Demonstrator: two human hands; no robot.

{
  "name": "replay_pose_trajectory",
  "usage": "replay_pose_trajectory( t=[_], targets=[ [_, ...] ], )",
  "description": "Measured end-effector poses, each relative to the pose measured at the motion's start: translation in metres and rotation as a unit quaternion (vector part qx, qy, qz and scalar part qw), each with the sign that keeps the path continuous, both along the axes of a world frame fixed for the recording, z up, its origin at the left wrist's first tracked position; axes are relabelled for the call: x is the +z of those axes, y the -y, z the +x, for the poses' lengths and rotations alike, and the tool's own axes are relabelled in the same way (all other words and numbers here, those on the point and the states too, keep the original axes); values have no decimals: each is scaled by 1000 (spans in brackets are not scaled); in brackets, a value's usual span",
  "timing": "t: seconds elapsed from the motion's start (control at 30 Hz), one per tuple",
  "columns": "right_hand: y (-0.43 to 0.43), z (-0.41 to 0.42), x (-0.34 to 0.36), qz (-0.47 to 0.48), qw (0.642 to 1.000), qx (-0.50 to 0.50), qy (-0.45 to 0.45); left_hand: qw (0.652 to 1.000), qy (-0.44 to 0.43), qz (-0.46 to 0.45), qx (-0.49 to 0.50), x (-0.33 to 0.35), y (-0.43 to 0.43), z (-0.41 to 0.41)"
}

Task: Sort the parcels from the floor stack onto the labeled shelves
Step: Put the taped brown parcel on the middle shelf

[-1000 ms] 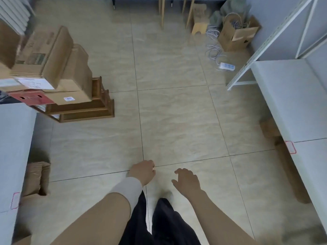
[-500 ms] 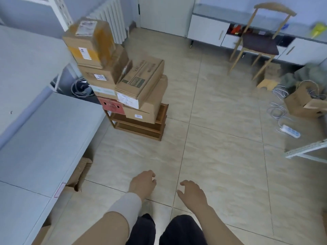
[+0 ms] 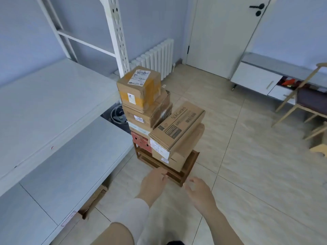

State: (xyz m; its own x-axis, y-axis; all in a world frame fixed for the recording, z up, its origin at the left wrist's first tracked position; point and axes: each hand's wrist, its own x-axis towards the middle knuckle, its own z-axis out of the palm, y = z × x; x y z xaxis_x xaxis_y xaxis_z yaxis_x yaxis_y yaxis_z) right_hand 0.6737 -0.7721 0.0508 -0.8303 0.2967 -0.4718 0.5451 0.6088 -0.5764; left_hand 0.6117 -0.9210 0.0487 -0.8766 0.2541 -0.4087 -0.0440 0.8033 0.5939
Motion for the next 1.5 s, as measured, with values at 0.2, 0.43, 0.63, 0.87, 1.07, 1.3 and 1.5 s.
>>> replay_pose_trajectory(
  t=[0.2,0.43,0.63,0.87,1.07,1.3,1.5],
  targets=[
    [9,-103,27,-73,996,11,-43,988,-31,65,133,26,18,-87],
    [51,-230,51,-120,991,-2,-67,963,-97,131,216,52,53,-222],
    [80,-326,62,-134,984,-74,-93,938,-130,170,273,59,89,-328],
    [97,-392,50,-222,956,-186,-52,941,-109,165,274,48,101,-397],
    [111,-419,39,-291,931,-220,-20,953,-80,166,239,32,100,-422],
    [118,-426,36,-352,898,-262,-40,957,-54,170,226,21,96,-426],
    [106,-412,33,-358,896,-252,-71,941,-55,220,251,25,89,-407]
  ],
)
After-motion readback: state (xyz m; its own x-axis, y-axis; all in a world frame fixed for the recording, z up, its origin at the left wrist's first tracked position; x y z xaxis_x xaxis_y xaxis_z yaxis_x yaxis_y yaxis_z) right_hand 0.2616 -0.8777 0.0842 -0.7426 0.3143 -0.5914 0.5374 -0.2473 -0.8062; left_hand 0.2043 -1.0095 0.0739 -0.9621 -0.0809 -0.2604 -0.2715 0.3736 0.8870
